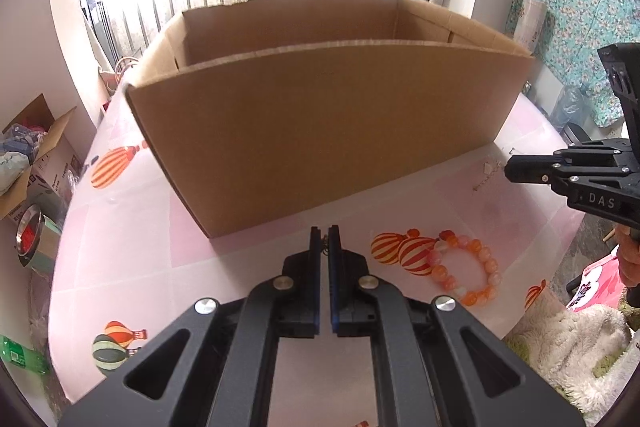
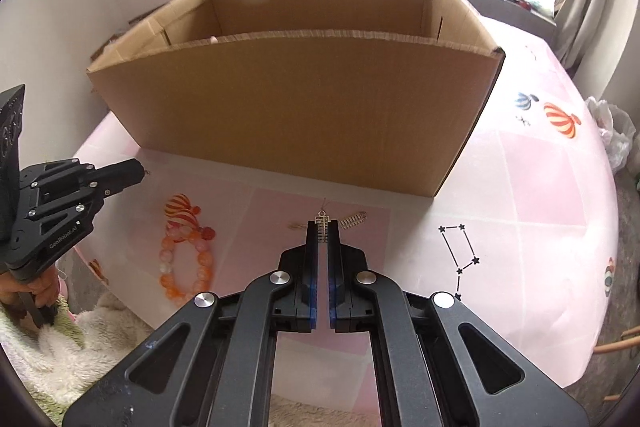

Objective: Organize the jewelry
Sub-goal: 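Close the right gripper on the gold ladder earring while the left gripper closes on a small gold piece, then carry both held gold pieces up and over the box, then open both grippers over the box to drop the gold pieces, then move both open grippers back to the orange bead bracelet and gold spring earring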

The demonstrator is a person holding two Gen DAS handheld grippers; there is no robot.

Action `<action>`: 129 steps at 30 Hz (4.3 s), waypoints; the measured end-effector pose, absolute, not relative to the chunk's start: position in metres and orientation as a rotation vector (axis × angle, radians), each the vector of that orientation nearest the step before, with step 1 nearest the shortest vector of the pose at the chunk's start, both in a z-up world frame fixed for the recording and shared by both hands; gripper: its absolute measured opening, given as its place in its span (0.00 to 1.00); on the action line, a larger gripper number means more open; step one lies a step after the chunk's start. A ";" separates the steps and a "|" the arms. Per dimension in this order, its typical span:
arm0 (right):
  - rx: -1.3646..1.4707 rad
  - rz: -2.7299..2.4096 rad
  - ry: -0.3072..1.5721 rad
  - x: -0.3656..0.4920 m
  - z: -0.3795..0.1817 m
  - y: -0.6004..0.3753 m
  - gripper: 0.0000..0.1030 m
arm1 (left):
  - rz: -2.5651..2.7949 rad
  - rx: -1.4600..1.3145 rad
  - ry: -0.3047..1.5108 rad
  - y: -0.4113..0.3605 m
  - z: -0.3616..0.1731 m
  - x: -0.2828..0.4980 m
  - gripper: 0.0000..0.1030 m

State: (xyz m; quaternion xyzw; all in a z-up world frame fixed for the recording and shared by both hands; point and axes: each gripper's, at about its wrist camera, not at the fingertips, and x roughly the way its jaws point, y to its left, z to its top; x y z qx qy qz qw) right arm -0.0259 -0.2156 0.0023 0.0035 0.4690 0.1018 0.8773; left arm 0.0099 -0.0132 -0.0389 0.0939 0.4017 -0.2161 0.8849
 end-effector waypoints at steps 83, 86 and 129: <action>0.208 0.300 0.734 -0.045 0.095 -0.290 0.57 | -0.599 -0.022 0.796 -0.008 0.117 0.079 0.71; 0.198 0.286 0.807 -0.053 0.071 -0.275 0.64 | -0.546 0.043 0.767 0.006 0.108 0.037 0.77; 0.012 -0.023 1.114 -0.029 -0.041 -0.230 0.93 | -0.315 0.226 1.048 -0.040 -0.051 0.011 0.95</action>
